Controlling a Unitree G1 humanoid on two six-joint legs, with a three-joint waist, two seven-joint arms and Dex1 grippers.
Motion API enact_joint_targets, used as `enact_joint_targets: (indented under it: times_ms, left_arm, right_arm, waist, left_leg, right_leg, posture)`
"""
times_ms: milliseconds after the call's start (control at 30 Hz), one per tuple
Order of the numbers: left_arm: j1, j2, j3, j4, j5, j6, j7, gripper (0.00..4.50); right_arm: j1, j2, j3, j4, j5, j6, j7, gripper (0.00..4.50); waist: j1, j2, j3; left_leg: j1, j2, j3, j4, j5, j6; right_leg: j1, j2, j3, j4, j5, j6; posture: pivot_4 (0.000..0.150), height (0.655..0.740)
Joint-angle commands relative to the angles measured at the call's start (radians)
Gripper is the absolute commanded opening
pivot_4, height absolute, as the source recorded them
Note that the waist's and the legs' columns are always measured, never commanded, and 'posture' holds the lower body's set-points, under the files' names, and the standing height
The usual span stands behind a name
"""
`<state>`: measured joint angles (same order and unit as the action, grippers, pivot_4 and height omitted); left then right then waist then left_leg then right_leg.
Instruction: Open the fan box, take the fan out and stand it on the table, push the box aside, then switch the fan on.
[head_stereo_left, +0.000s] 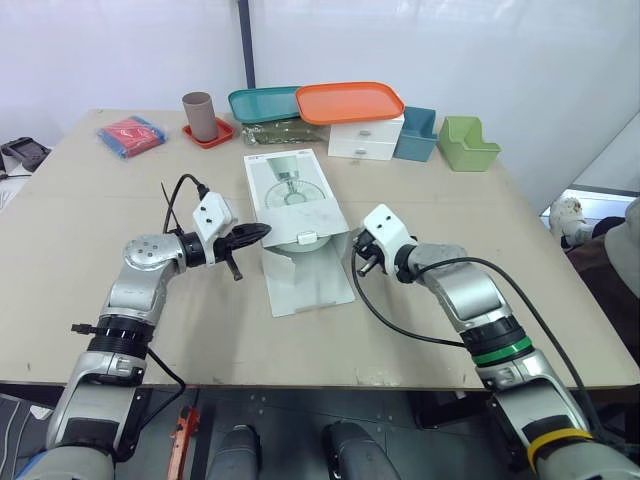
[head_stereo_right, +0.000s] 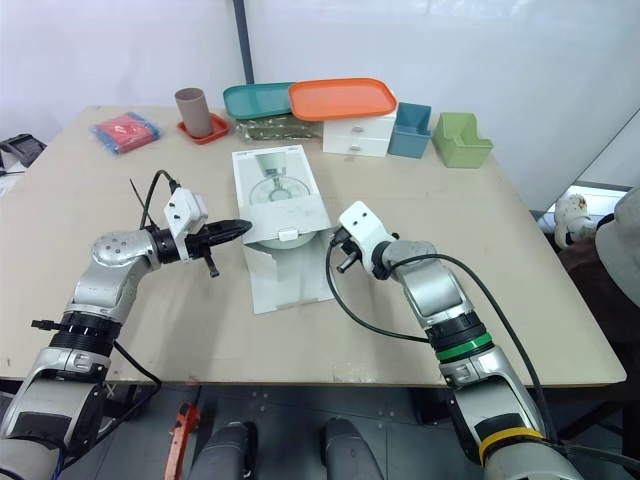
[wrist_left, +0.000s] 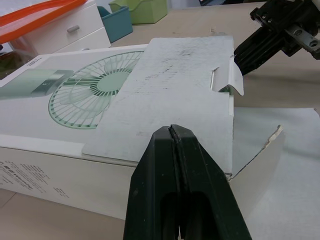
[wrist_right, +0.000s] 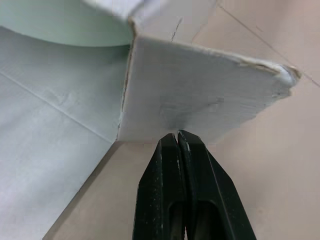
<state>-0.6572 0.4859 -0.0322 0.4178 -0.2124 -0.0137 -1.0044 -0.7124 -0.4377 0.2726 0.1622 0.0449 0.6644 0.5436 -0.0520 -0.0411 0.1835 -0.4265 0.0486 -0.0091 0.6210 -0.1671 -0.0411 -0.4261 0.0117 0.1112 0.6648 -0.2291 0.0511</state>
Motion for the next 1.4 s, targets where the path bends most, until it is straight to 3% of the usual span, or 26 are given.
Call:
enact_joint_targets:
  times_ms: [33, 900, 1400]
  left_arm:
    - [0.029, 0.014, -0.011, 0.002, 0.022, 0.026, 0.005, 0.07]
    - [-0.053, 0.040, -0.005, 0.094, 0.038, -0.008, 0.001, 0.07]
    - [-0.022, 0.032, -0.009, 0.050, 0.032, 0.010, -0.001, 0.07]
  right_arm:
    - [-0.023, 0.010, -0.033, -0.005, -0.009, -0.033, -0.006, 0.03]
    - [0.063, 0.022, -0.007, -0.233, 0.026, 0.032, 0.140, 0.03]
    - [0.062, -0.059, -0.031, -0.088, -0.044, -0.037, 0.120, 0.03]
  waist:
    - [0.000, 0.000, 0.000]
    - [-0.006, 0.000, 0.000]
    - [-0.006, 0.000, 0.000]
  left_leg:
    - [0.000, 0.000, 0.000, 0.000, 0.000, 0.000]
    - [0.000, 0.000, 0.000, 0.000, 0.000, 0.000]
    - [0.000, 0.000, 0.000, 0.000, 0.000, 0.000]
  right_leg:
    - [0.000, 0.000, 0.000, 0.000, 0.000, 0.000]
    - [0.000, 0.000, 0.000, 0.000, -0.001, -0.003]
    - [0.000, 0.000, 0.000, 0.000, -0.001, -0.002]
  posture:
    - [0.150, 0.7400]
    - [0.150, 0.7400]
    - [0.150, 0.7400]
